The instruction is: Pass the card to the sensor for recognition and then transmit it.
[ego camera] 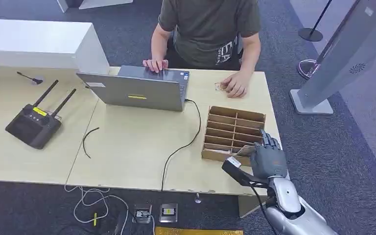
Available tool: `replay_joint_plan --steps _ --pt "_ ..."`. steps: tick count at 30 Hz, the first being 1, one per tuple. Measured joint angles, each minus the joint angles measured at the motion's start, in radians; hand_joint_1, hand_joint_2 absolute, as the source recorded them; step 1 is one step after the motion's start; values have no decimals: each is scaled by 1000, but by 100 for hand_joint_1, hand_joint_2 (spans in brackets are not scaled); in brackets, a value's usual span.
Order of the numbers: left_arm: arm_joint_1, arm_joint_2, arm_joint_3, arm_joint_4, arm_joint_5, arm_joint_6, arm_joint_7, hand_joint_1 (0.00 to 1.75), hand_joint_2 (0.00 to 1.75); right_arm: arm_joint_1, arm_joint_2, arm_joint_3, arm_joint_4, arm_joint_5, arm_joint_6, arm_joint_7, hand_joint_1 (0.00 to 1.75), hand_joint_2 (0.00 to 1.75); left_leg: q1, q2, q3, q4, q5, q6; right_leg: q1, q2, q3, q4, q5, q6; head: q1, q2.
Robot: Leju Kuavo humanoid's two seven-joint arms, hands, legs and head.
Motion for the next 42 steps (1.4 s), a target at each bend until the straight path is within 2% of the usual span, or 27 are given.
replay_joint_plan --steps 9,16,30,38,42 --pt "0 1 0 0 1 6 2 0 0 0 17 -6 29 -1 -18 -22 175 175 0 3 1 0 0 0 0 3 0 0 0 0 0 0" --pt "0 2 0 0 -6 13 2 0 0 -1 24 -34 21 80 -20 3 175 175 0 3 1 0 0 0 0 4 0 0 1 0 0 0" --pt "0 0 0 -8 -19 2 2 0 0 -48 8 -118 -159 116 -11 32 175 175 0 5 1 0 0 0 0 5 -1 0 1 -1 0 0" --pt "-7 -8 -2 -8 -54 2 21 0 0 -55 -10 -151 -262 83 -2 41 175 175 0 6 1 0 0 0 0 6 -1 0 1 0 0 0" --pt "-16 -10 -6 -11 -81 1 40 0 0 -47 -10 -169 -269 116 -20 51 175 175 0 6 0 0 0 0 0 6 -1 0 2 -1 0 0"
